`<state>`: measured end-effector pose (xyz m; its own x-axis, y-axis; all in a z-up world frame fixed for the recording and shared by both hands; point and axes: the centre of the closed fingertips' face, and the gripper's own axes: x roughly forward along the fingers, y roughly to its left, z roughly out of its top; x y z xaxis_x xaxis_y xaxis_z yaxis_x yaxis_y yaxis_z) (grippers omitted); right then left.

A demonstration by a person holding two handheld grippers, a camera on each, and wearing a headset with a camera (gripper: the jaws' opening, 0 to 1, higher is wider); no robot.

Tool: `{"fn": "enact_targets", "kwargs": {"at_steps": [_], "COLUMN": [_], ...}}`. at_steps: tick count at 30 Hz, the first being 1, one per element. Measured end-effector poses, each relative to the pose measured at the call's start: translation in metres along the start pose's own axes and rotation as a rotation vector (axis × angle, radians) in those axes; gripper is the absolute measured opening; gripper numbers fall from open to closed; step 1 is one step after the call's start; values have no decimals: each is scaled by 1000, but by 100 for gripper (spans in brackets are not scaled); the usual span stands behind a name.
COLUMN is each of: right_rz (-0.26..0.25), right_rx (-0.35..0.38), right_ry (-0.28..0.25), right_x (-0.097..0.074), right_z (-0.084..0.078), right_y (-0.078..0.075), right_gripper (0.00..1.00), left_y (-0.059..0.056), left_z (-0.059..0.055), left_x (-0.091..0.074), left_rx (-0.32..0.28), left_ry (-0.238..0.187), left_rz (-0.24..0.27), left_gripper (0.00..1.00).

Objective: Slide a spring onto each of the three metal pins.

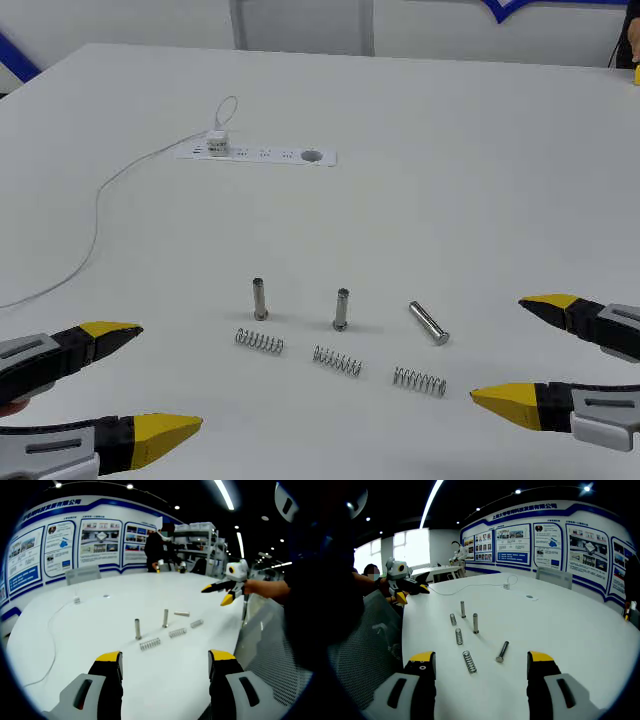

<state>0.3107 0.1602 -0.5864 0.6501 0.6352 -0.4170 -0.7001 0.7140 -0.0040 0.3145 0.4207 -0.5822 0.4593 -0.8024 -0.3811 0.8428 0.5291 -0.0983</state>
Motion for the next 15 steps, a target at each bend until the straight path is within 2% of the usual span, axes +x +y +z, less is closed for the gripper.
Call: {"fn": "enact_targets", "kwargs": {"at_steps": [15], "right_rz": [1], "right_rx": [0], "right_ry": [8], "right_x": [6], "right_z": [5], "right_y": [-6], "right_gripper": [73], "left_y": [6], "left_z": [10], "left_x": [1], "left_rx": [13], "left_ry": [-16], "left_rz": [15], "left_gripper": [71]}}
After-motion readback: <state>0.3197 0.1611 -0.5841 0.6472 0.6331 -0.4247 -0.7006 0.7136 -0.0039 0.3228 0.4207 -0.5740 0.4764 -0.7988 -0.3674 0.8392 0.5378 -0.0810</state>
